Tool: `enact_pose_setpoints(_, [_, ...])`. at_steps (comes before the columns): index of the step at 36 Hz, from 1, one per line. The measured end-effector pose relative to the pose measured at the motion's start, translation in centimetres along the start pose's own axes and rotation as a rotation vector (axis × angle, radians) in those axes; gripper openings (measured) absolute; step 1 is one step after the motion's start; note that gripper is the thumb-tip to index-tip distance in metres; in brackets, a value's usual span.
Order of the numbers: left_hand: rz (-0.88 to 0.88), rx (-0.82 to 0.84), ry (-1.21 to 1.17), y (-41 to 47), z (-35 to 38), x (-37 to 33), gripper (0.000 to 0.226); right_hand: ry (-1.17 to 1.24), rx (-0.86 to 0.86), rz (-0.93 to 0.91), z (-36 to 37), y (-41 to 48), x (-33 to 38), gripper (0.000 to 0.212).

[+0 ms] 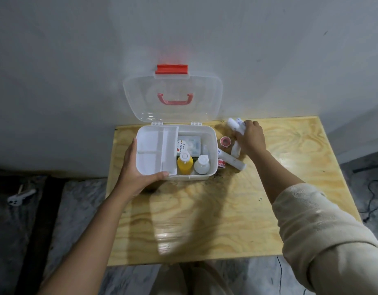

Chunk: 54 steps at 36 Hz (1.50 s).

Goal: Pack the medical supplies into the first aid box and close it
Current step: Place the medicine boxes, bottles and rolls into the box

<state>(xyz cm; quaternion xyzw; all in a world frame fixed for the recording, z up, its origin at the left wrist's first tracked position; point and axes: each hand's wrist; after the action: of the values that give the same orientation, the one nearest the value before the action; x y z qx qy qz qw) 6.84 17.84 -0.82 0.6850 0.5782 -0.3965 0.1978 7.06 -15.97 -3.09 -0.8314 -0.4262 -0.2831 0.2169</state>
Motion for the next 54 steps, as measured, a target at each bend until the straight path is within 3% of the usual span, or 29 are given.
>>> enact_pose_setpoints(5, [-0.038,0.006,0.013,-0.1,0.1,-0.1,0.129,0.265,-0.12,-0.051,-2.2,-2.4,1.5,0.048])
enact_pose_setpoints(9, [-0.021,0.008,0.034,0.3,-0.1,0.2,0.129,0.601,-0.166,-0.129,-4.0,-6.0,4.2,0.038])
enact_pose_setpoints(14, [-0.003,-0.005,0.015,0.2,0.1,0.0,0.129,0.99,-0.096,-0.204,-4.5,-10.1,8.1,0.03])
enact_pose_setpoints(17, [-0.004,-0.011,0.012,0.1,0.2,-0.1,0.128,1.074,-0.01,-0.188,-3.9,-11.2,9.2,0.029])
enact_pose_setpoints(31, [0.065,-0.026,0.028,0.1,0.2,-0.1,0.122,0.673,0.159,-0.213,-0.8,-10.6,7.5,0.046])
enact_pose_setpoints(38, [0.085,-0.031,0.002,-0.1,0.0,-0.5,0.115,0.434,0.056,-0.297,0.3,-9.5,7.1,0.039])
enact_pose_setpoints(45, [0.088,-0.036,0.003,-0.1,0.0,-0.6,0.113,0.411,0.035,-0.382,0.4,-8.6,7.7,0.053])
enact_pose_setpoints(54, [0.092,-0.038,0.002,0.0,-0.1,-0.4,0.113,0.355,-0.043,-0.345,1.2,-8.3,7.0,0.041])
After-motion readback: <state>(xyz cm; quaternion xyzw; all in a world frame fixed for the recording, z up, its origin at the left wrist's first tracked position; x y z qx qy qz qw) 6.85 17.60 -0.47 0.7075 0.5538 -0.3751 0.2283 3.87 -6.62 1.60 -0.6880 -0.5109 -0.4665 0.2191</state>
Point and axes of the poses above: each hand's wrist, its own y-axis towards the middle knuckle, its own z-axis out of the palm, x = y × z, and after that the axes turned 10 degrees about y, right-handed
